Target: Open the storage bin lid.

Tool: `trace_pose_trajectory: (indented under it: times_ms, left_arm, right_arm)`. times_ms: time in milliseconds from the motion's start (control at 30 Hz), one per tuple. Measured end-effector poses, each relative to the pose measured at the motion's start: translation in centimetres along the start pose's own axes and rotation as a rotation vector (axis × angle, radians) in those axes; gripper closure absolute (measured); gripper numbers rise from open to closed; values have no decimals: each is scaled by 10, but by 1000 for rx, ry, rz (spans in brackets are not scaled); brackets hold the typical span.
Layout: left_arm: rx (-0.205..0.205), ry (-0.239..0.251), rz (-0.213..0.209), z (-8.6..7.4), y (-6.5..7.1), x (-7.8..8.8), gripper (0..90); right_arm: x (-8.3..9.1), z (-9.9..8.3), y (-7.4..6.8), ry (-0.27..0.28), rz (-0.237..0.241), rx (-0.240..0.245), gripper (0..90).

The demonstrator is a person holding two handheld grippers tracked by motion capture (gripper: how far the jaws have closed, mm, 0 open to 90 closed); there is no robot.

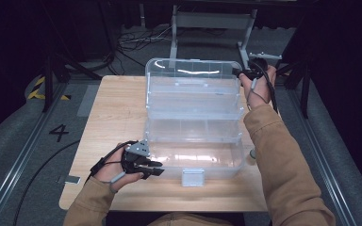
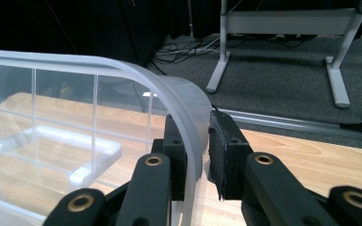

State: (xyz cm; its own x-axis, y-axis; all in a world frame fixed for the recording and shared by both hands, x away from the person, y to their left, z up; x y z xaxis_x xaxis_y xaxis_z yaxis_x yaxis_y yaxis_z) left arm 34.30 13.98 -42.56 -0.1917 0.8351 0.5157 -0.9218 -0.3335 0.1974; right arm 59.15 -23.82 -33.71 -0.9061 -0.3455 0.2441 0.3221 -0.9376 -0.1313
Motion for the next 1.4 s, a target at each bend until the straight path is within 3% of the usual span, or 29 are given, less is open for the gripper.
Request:
trace_pose_trajectory:
  times_ms: [200, 767, 1333, 1400]
  left_arm:
    - [1, 6, 2, -1, 1, 0, 730]
    - [16, 11, -14, 0, -1, -3, 734]
    - [4, 19, -21, -1, -1, -3, 736]
    - [3, 21, -23, -1, -1, -3, 737]
  right_arm:
    - [-8, -1, 3, -40, 7, 11, 783]
    - [-19, -8, 8, -50, 9, -19, 784]
    - [-29, -18, 16, -63, 35, -27, 783]
    - [-31, -20, 18, -64, 40, -44, 784]
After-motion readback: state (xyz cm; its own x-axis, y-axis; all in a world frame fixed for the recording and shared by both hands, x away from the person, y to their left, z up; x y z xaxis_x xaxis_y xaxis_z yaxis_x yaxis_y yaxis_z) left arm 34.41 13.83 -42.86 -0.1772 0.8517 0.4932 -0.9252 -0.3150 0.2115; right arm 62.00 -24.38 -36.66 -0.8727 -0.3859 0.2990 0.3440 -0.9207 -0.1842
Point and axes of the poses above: each handheld gripper's, and its own axes: x roughly backward along the jaws, z roughly out of its top, y roughly to its right, the point moved 2 cm from there along -x, roughly forward along the jaws, and after that the axes turned 14 degrees about y, right-handed, at the moved point
